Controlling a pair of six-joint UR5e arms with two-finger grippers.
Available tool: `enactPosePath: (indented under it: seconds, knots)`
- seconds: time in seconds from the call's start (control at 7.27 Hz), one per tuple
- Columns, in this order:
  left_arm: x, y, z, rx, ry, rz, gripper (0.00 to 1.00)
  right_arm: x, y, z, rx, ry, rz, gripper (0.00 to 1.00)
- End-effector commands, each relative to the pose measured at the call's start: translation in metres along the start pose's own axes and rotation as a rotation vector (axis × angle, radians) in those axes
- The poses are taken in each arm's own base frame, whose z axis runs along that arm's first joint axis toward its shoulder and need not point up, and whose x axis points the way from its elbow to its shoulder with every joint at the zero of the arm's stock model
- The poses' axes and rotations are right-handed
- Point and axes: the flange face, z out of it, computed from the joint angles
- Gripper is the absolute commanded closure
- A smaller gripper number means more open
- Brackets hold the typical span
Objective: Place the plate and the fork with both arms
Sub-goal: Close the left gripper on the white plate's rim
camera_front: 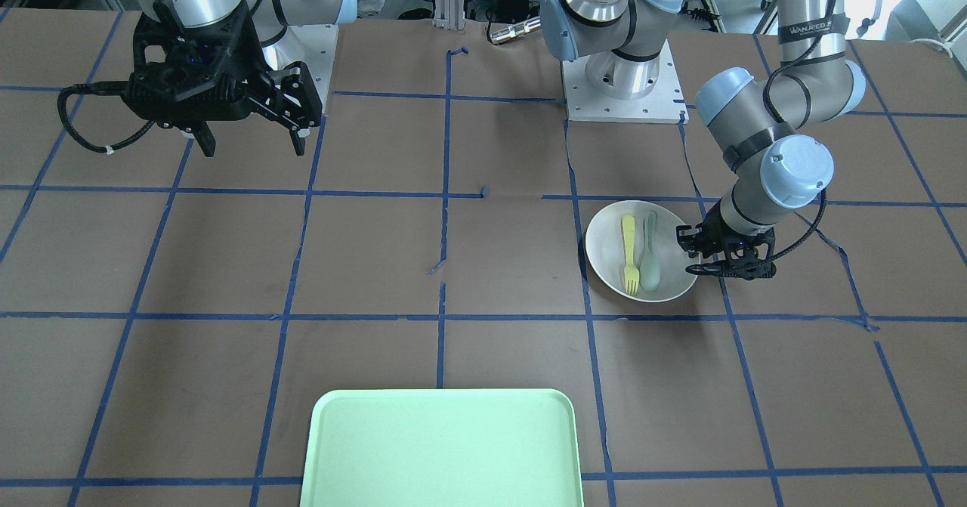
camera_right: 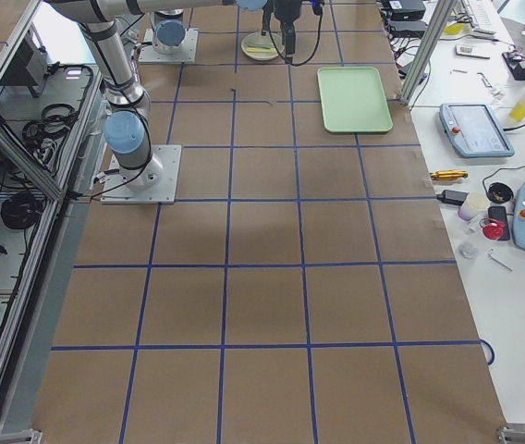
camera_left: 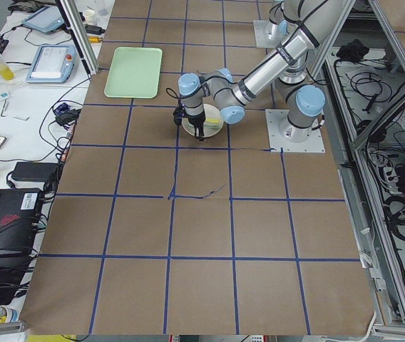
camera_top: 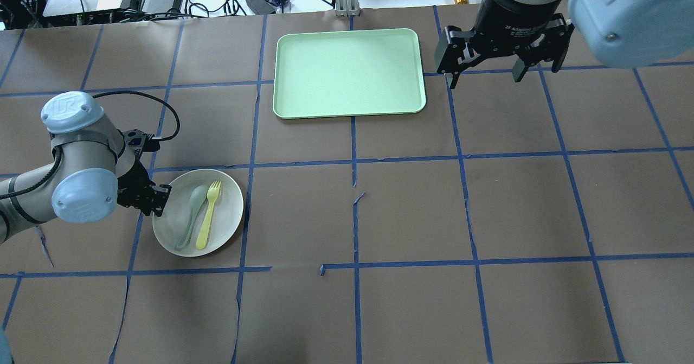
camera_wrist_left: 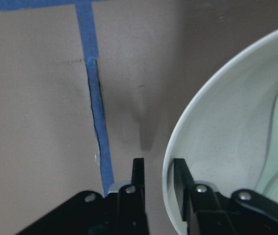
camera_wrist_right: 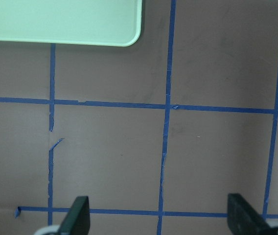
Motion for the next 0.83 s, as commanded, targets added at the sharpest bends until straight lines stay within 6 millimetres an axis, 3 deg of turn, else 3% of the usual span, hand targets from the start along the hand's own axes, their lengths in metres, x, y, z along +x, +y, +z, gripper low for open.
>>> enactPosePath:
  seconds: [0.0,0.28,0.69]
  knots:
    - [-0.0006,-0.0008,-0.0011,0.001,-0.002,0.000,0.91,0.0000,-0.0001,-0.0006,0.001,0.000,0.000,0.00]
    - [-0.0005,-0.0006,-0.0009,-0.001,-0.001,-0.002,1.00,0.0000,0.0000,0.0001,0.000,0.000,0.000,0.00]
    - [-0.0037,-0.0016,-0.0078,0.015,-0.002,-0.003,1.00,-0.0002,0.0001,0.0001,0.000,-0.002,0.000,0.00]
